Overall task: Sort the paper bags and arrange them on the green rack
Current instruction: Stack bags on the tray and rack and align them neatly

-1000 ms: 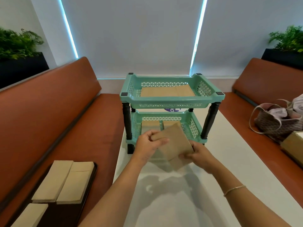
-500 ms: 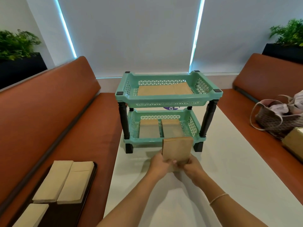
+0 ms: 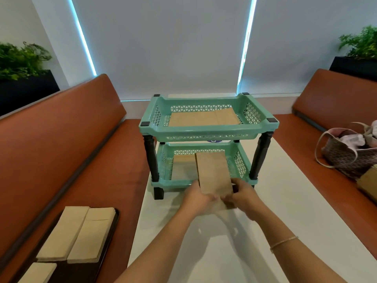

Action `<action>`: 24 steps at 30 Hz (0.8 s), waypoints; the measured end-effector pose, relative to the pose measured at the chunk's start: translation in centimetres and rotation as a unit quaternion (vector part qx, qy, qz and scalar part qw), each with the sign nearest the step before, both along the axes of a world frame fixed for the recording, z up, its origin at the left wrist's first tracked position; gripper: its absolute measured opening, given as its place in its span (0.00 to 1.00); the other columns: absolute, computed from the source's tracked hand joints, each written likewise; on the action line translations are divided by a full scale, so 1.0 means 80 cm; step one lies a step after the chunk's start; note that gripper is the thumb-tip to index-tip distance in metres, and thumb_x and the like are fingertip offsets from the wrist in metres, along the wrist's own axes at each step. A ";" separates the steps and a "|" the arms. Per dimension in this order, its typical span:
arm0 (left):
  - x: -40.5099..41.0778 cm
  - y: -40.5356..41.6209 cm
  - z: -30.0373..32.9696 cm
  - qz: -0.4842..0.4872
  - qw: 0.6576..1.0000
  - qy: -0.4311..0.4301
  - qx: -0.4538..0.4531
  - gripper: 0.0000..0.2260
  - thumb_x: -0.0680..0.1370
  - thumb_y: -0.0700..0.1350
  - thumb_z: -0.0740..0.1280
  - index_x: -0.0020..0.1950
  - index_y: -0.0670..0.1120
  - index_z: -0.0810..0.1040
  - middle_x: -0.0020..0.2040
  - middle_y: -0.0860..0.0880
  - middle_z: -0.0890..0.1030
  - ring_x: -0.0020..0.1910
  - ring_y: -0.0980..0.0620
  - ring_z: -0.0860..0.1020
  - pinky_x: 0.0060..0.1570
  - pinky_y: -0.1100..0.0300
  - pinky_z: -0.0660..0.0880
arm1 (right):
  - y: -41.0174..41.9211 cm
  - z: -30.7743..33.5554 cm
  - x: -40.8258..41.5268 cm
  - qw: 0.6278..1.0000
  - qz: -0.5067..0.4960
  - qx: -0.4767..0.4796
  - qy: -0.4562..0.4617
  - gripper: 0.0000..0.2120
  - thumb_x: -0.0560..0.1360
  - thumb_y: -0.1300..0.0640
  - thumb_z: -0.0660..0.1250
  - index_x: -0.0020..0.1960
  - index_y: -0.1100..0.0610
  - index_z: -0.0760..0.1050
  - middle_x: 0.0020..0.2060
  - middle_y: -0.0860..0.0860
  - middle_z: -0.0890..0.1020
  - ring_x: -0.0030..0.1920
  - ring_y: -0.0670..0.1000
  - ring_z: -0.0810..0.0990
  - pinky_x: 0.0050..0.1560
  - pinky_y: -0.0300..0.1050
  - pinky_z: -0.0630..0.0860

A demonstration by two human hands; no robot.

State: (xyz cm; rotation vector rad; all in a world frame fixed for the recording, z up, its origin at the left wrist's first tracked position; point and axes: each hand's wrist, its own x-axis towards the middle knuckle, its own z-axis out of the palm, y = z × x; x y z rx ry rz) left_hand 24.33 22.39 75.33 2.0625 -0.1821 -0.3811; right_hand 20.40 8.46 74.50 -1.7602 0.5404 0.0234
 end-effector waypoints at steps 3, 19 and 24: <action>0.024 -0.014 0.018 0.041 0.998 -0.024 0.051 0.24 0.69 0.47 0.75 0.62 0.43 0.72 0.59 0.45 0.78 0.58 0.46 0.76 0.54 0.59 0.72 | -0.006 0.020 0.027 0.999 -0.019 -0.047 0.007 0.20 0.68 0.71 0.71 0.58 0.62 0.75 0.46 0.58 0.82 0.43 0.57 0.83 0.45 0.51 0.82; 0.119 -0.078 0.030 0.049 0.987 -0.028 0.151 0.20 0.73 0.44 0.72 0.61 0.36 0.74 0.62 0.42 0.76 0.63 0.47 0.74 0.57 0.65 0.71 | -0.032 0.035 0.130 0.957 -0.063 -0.270 0.085 0.13 0.70 0.65 0.66 0.55 0.65 0.74 0.53 0.59 0.79 0.55 0.58 0.78 0.55 0.46 0.74; 0.120 -0.084 0.023 0.056 0.986 -0.002 0.156 0.15 0.74 0.41 0.70 0.59 0.37 0.76 0.60 0.41 0.78 0.59 0.46 0.77 0.51 0.65 0.73 | -0.031 0.034 0.131 0.955 -0.056 -0.273 0.102 0.15 0.72 0.65 0.66 0.58 0.67 0.72 0.57 0.60 0.77 0.59 0.58 0.76 0.56 0.45 0.73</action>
